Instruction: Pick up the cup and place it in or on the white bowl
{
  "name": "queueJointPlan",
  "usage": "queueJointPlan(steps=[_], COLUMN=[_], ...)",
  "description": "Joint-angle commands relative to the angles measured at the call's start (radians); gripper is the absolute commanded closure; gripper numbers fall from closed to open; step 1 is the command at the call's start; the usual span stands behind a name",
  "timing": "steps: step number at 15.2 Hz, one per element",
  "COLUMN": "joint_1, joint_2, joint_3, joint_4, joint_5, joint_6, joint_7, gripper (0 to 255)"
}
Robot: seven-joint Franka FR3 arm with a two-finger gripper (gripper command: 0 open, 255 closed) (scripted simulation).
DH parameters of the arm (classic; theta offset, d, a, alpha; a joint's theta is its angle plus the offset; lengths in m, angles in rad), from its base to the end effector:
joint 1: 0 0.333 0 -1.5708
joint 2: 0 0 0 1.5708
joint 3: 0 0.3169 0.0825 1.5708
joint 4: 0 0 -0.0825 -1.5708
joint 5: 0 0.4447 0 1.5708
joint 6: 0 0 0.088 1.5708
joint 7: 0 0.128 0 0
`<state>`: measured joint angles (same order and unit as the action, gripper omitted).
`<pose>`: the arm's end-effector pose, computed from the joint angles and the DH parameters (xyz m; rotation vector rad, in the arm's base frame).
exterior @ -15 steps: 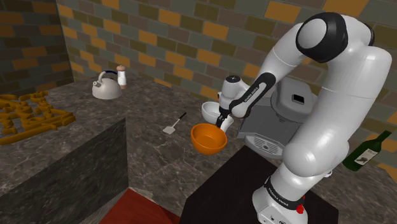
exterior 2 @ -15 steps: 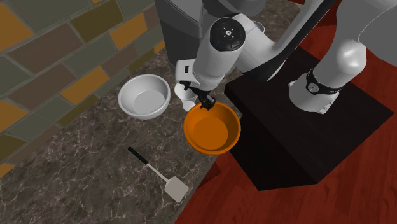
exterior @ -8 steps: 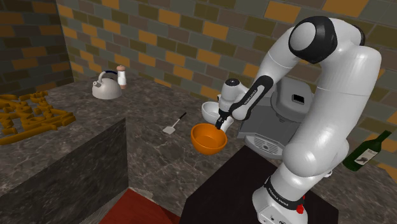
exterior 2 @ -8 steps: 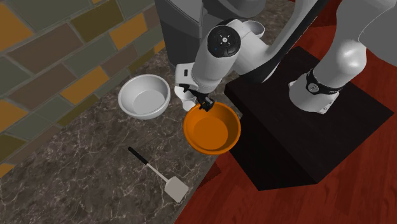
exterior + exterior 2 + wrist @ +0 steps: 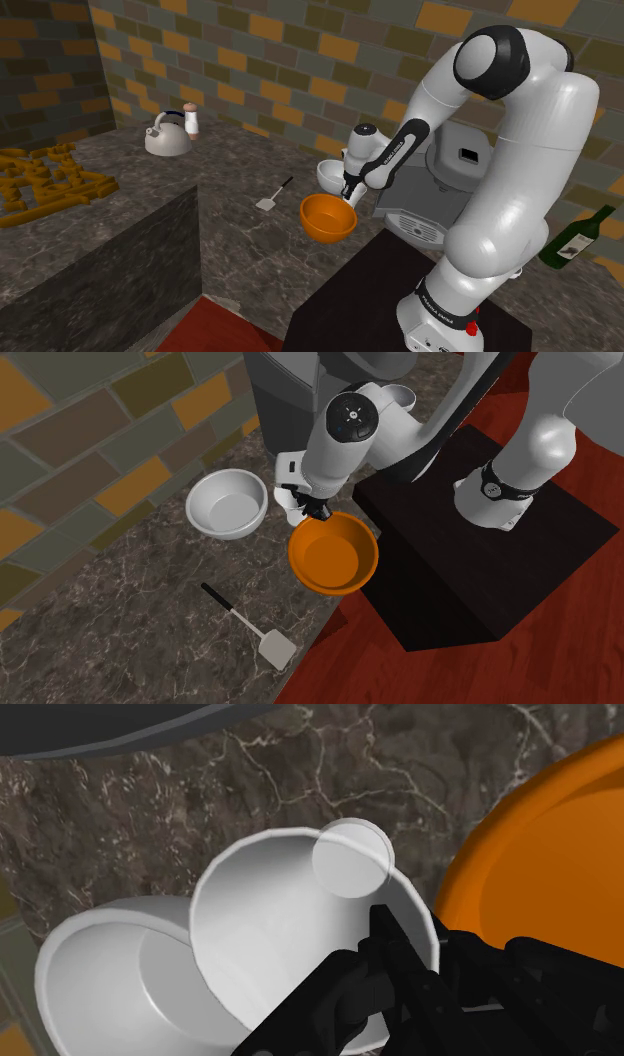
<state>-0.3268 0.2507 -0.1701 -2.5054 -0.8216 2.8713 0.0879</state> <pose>0.4453 -0.2067 0.1157 2.8152 0.2935 0.0450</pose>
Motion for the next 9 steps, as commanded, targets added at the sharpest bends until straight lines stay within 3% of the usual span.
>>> queueJointPlan(steps=[1,5,9], joint_1=[0.0,0.0,-0.017], joint_2=[0.0,0.0,-0.063], joint_3=[0.0,0.0,0.028], joint_4=[0.0,0.0,-0.017], joint_5=[0.0,0.0,0.065], joint_6=[0.0,0.0,-0.044], joint_7=[0.0,0.0,-0.067], gripper=[255,255,255])
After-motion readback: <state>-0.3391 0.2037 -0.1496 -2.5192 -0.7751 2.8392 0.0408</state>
